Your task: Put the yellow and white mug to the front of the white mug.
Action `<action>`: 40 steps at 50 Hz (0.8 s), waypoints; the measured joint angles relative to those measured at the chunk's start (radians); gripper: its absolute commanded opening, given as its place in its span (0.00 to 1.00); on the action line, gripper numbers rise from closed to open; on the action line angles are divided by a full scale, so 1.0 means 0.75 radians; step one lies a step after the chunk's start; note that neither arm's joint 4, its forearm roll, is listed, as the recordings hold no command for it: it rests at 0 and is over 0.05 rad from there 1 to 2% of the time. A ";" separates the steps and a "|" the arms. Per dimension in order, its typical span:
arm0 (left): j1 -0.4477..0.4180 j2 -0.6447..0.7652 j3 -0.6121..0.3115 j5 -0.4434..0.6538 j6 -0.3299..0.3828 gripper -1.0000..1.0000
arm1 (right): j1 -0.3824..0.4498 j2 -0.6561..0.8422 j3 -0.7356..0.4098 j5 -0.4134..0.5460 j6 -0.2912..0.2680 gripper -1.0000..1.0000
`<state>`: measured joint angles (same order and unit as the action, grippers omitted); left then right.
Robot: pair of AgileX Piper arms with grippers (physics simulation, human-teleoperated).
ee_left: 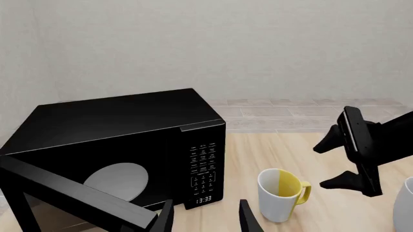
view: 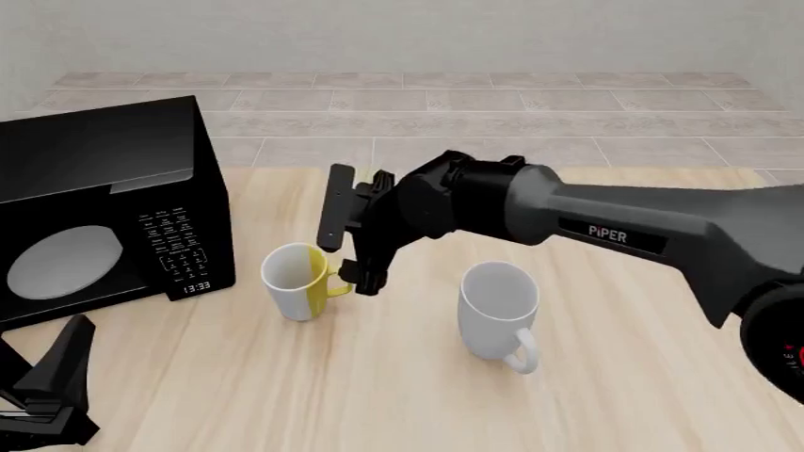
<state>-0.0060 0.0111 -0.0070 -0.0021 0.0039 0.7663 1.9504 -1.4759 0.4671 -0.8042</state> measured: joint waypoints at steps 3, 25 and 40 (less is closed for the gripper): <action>0.000 0.000 0.000 0.000 0.000 1.00 | -0.002 0.014 -0.008 -0.001 0.001 1.00; 0.000 0.000 0.000 0.000 0.000 1.00 | -0.010 0.100 -0.053 -0.007 0.006 1.00; 0.000 0.000 0.000 0.000 0.000 1.00 | -0.010 0.147 -0.064 -0.016 0.020 1.00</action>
<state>-0.0060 0.0112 -0.0070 -0.0021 0.0039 0.7588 2.0607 -1.5240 0.4554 -0.7893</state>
